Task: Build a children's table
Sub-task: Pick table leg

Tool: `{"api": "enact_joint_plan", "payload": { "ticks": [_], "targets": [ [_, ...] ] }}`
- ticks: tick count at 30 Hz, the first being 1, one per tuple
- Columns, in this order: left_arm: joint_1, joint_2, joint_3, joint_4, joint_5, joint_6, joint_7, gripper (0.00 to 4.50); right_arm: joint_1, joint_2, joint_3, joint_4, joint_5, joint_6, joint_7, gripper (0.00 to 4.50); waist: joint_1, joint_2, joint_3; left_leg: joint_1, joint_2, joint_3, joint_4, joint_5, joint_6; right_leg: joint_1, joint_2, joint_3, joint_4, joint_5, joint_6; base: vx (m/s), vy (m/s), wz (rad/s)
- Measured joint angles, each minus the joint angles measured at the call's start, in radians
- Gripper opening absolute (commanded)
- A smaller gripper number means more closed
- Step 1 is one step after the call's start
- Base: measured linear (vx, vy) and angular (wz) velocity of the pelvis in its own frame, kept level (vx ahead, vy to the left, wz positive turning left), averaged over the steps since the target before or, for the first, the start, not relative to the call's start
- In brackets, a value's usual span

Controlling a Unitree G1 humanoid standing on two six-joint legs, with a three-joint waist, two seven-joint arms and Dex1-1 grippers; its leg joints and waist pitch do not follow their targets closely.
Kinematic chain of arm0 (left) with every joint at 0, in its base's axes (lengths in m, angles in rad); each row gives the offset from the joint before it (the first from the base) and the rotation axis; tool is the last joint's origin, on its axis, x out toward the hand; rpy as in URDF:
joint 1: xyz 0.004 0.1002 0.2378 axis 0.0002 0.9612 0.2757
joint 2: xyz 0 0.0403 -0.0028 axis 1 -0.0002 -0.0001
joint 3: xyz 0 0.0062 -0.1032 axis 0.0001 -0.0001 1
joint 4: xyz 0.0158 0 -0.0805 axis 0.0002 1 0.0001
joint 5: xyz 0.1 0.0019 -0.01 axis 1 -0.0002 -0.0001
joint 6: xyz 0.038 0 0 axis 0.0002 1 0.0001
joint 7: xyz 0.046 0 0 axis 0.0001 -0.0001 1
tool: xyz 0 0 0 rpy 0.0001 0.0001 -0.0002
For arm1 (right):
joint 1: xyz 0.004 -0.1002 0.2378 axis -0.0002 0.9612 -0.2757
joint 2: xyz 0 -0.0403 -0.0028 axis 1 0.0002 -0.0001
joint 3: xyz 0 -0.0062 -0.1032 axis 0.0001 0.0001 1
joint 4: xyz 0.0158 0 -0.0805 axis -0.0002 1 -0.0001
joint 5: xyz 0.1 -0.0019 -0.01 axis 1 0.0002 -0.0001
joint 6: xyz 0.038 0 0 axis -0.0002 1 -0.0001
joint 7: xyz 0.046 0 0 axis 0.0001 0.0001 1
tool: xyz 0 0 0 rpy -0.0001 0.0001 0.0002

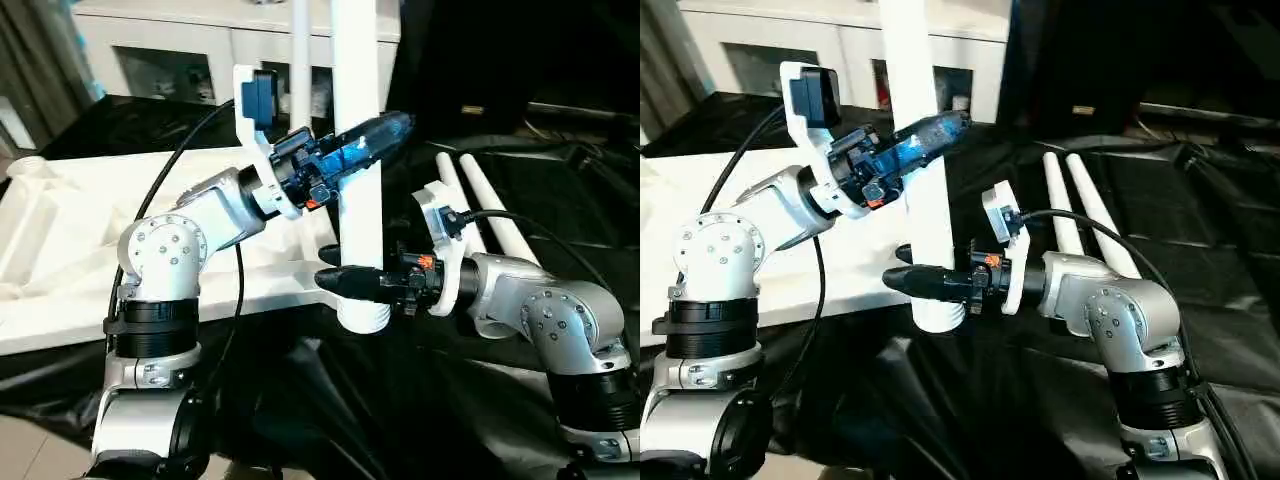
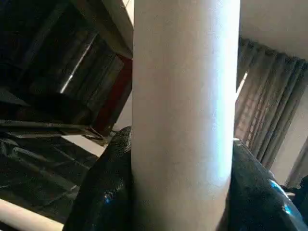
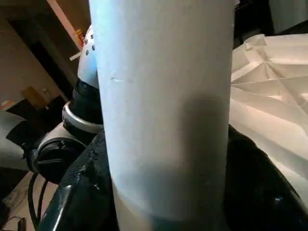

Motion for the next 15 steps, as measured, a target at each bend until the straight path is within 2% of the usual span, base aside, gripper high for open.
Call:
{"api": "enact_joint_plan", "payload": {
  "ticks": [1, 4, 5, 7, 10, 12, 13, 14, 15],
  "targets": [
    [0.0, 0.0, 0.0, 0.0, 0.0, 0.0, 0.0, 1.85, 0.0, 0.0, 0.0, 0.0, 0.0, 0.001, 0.0, 2.74, 0.0, 0.0, 0.0, 0.0, 0.0, 0.0, 0.0, 0.0, 0.0, 0.0, 0.0, 0.0, 0.0, 0.0, 0.0, 0.0, 0.0, 0.0],
    [0.006, 0.0, 0.002, -0.002, -0.003, -0.001, 0.008, 1.85, 0.0, 0.006, 0.001, 0.0, -0.004, -0.002, 0.002, 2.38, 0.0, 0.0, 0.0, 0.0, 0.0, 0.0, 0.0, 0.0, 0.0, 0.0, 0.0, 0.0, 0.0, 0.0, 0.0, 0.0, 0.0, 0.0],
    [0.009, 0.0, 0.005, -0.002, -0.002, -0.004, 0.019, 2.2, 0.0, 0.009, 0.001, 0.001, -0.007, -0.01, 0.0, 2.35, 0.0, 0.0, 0.0, 0.0, 0.0, 0.0, 0.0, 0.0, 0.0, 0.0, 0.0, 0.0, 0.0, 0.0, 0.0, 0.0, 0.0, 0.0],
    [0.014, -0.009, 0.006, -0.001, 0.02, -0.027, 0.056, 2.55, 0.0, 0.023, -0.001, 0.005, -0.023, -0.028, -0.035, 2.23, -0.001, 0.001, 0.0, 0.0, 0.0, -0.001, 0.0, 0.0, 0.0, 0.0, 0.0, 0.0, 0.0, 0.0, 0.001, 0.0, 0.0, 0.0],
    [0.01, -0.033, -0.039, 0.007, 0.129, -0.098, 0.159, 2.65, -0.001, 0.062, 0.002, 0.037, -0.075, -0.052, -0.129, 2.15, 0.0, 0.002, -0.001, -0.001, 0.0, -0.001, 0.0, 0.0, 0.0, 0.0, 0.0, 0.0, -0.001, 0.0, 0.001, 0.0, 0.0, 0.0],
    [-0.003, -0.039, -0.068, 0.03, 0.202, -0.125, 0.237, 2.96, -0.002, 0.065, 0.003, 0.053, -0.098, -0.054, -0.172, 2.07, 0.0, 0.002, -0.001, -0.001, 0.0, -0.001, 0.0, 0.0, 0.0, 0.001, 0.0, 0.0, -0.002, 0.0, 0.001, 0.0, 0.0, 0.0],
    [-0.023, -0.044, -0.088, 0.054, 0.28, -0.144, 0.349, 2.64, -0.007, 0.073, -0.002, 0.08, -0.125, -0.054, -0.23, 2.05, -0.004, 0.002, -0.001, 0.0, 0.0, -0.001, 0.0, 0.0, 0.0, 0.001, 0.0, 0.0, -0.002, 0.0, 0.002, 0.0, 0.0, 0.0],
    [-0.035, -0.048, -0.093, 0.073, 0.326, -0.149, 0.421, 2.64, -0.011, 0.081, -0.003, 0.094, -0.142, -0.053, -0.262, 2.05, -0.007, 0.002, -0.001, 0.0, 0.0, -0.001, 0.0, 0.0, 0.0, 0.001, 0.0, 0.0, -0.002, 0.0, 0.003, 0.0, 0.0, 0.0],
    [-0.037, -0.049, -0.095, 0.083, 0.353, -0.151, 0.464, 2.45, -0.015, 0.09, -0.001, 0.103, -0.156, -0.051, -0.287, 2.04, -0.01, 0.002, -0.001, -0.001, 0.0, -0.001, 0.0, 0.0, 0.0, 0.001, 0.0, 0.0, -0.003, 0.001, 0.004, 0.0, 0.0, 0.0]
  ]
}}
